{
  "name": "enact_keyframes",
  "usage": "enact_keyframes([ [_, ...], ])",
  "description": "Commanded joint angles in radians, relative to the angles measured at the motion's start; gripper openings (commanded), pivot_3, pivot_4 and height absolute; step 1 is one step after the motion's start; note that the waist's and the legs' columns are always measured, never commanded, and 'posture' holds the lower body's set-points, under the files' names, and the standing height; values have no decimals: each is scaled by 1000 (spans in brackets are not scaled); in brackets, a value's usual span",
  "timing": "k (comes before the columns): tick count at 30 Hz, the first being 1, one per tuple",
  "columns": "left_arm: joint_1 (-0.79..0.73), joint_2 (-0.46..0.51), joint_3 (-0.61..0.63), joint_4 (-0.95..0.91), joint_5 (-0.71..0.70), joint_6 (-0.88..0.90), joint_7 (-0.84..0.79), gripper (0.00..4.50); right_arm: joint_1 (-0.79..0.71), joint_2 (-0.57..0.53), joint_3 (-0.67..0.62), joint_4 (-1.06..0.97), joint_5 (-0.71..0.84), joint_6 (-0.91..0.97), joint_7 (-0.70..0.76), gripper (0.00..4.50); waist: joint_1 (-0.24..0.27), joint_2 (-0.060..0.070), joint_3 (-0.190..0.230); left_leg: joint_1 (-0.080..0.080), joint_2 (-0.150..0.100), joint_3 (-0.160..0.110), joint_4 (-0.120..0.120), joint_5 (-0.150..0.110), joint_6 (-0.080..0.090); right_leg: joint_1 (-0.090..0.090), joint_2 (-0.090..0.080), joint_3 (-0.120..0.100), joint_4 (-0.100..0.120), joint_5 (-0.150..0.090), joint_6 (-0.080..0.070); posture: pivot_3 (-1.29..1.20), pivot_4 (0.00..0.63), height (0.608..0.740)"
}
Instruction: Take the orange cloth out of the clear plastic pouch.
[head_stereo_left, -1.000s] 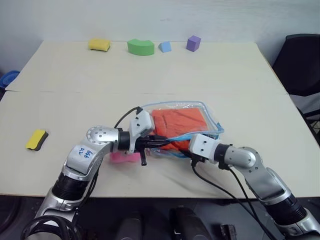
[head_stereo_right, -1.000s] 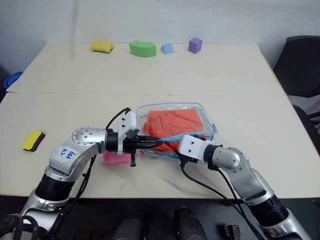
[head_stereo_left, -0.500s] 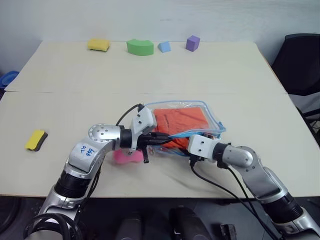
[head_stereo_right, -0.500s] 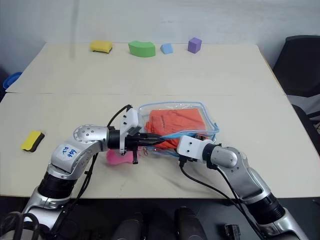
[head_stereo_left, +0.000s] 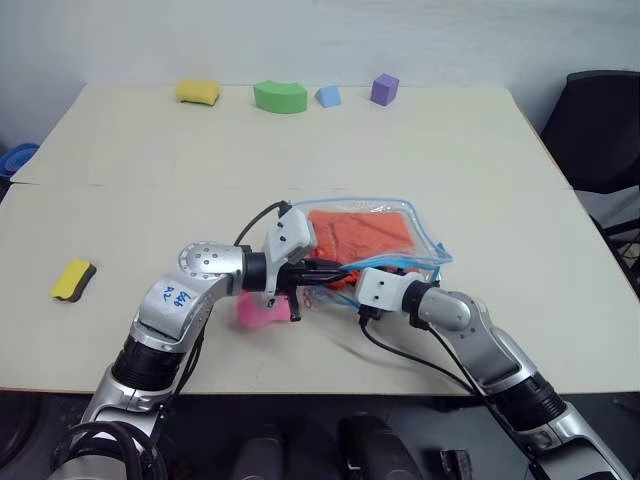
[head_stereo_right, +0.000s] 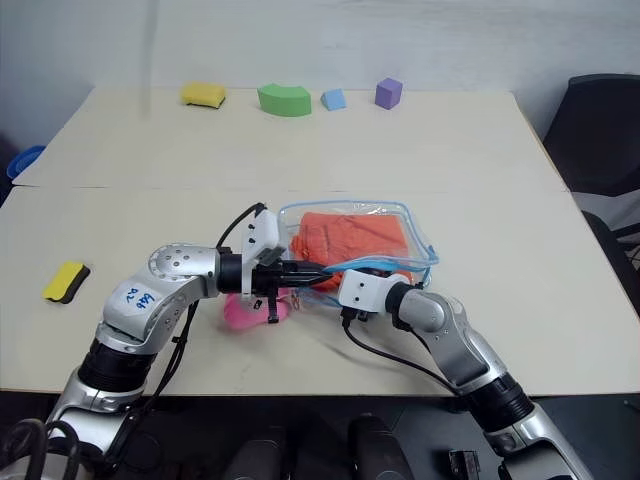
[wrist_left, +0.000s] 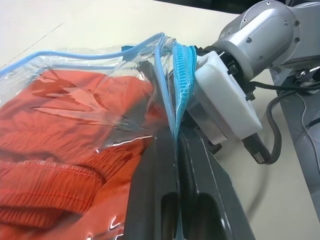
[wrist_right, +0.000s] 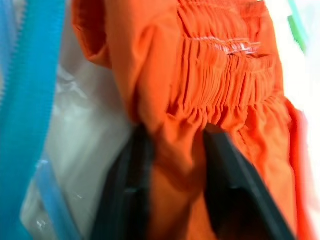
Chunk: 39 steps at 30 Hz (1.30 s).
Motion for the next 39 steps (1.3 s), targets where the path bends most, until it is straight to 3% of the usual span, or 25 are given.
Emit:
enact_keyframes([
  [1, 5, -8, 11, -2, -7, -26, 5, 0, 27, -27, 3, 60, -35, 12, 22, 29, 1, 0, 0, 0, 0, 0, 0, 0, 0, 0, 0, 0, 0, 0, 0, 0, 150, 740],
  [5, -10, -46, 4, 58, 34, -53, 64, 0, 66, -83, 30, -4, -5, -21, 132, 29, 6, 0, 0, 0, -1, 0, 0, 0, 0, 0, -1, 0, 0, 0, 0, 0, 150, 740],
  [10, -67, -153, 11, 128, 33, -57, 131, 0, 99, -200, 47, -43, -56, -192, 180, 29, 19, -2, -2, 0, -1, 0, 0, -1, 2, 1, -1, 0, -1, 0, 0, 0, 150, 740],
  [15, -101, -155, -47, 232, 161, -123, 187, 0, 121, -284, 5, -97, -18, -353, 212, 29, 26, -3, -2, 0, -1, 0, 0, -1, 1, 1, 0, 0, -2, 0, 0, 0, 150, 740],
  [23, -149, -143, -43, 398, 276, -219, 259, 0, 322, -610, -181, -255, 208, -630, 384, 29, 27, -2, -2, -1, -1, 0, 0, -1, 2, 1, 0, 0, -4, 0, 0, 0, 150, 740],
  [28, -120, -31, -51, 429, 338, -340, 199, 0, 527, -728, -400, -152, 274, -701, 398, 29, 21, -3, -2, 0, 0, 1, 0, -1, 1, 1, 1, 1, -3, 0, 0, 0, 150, 740],
  [34, -71, 108, -18, 448, 314, -449, 76, 0, 674, -759, -627, 150, 267, -802, 385, 29, 21, -3, -1, 2, 0, 4, -1, -1, 3, 2, 2, 3, -3, 0, 0, 0, 150, 740],
  [39, 30, 140, -19, 269, 176, -455, -137, 0, 468, -610, -644, 248, 382, -534, 275, 29, 9, -2, -1, 3, 1, 5, -2, -1, 2, 2, 2, 4, -2, 0, 0, 0, 150, 740],
])
